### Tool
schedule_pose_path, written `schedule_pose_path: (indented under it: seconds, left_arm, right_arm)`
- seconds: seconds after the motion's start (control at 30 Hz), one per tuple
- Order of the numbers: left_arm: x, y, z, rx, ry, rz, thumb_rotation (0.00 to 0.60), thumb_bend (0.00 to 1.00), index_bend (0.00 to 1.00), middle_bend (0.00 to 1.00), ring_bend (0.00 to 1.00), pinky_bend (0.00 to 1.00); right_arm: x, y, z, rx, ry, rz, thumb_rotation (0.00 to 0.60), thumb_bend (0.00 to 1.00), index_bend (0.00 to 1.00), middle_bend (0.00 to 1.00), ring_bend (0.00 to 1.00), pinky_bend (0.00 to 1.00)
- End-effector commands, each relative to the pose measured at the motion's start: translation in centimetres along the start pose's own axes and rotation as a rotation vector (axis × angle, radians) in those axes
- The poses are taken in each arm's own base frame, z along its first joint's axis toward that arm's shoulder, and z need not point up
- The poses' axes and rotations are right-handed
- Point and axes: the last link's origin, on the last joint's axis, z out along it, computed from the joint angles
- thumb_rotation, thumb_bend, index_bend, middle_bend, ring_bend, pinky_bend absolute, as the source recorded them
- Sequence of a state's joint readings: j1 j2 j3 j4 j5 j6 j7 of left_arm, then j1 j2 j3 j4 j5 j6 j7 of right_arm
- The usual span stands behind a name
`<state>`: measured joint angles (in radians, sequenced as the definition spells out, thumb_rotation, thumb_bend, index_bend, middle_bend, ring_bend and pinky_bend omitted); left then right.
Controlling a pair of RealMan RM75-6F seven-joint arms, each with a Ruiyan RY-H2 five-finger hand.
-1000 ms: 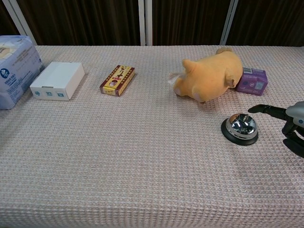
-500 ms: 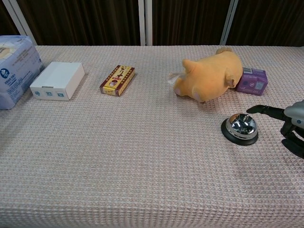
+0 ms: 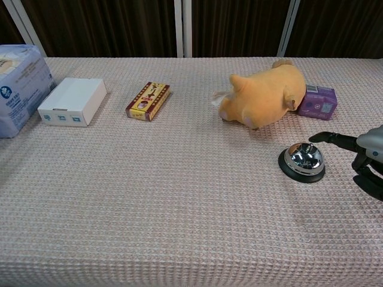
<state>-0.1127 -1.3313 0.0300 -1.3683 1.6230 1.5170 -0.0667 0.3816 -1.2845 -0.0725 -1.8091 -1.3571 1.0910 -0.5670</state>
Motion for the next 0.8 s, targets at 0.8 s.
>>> schedule_pose_path:
  seconds: [0.8]
  left_arm:
    - [-0.3,-0.1,0.1,0.004,-0.016,0.0,0.474,0.13,0.1,0.08,0.08,0.23]
  right_arm:
    - [-1.4,0.5,0.4,-0.014,-0.067,0.0,0.6,0.49,0.0,0.73,0.71,0.69]
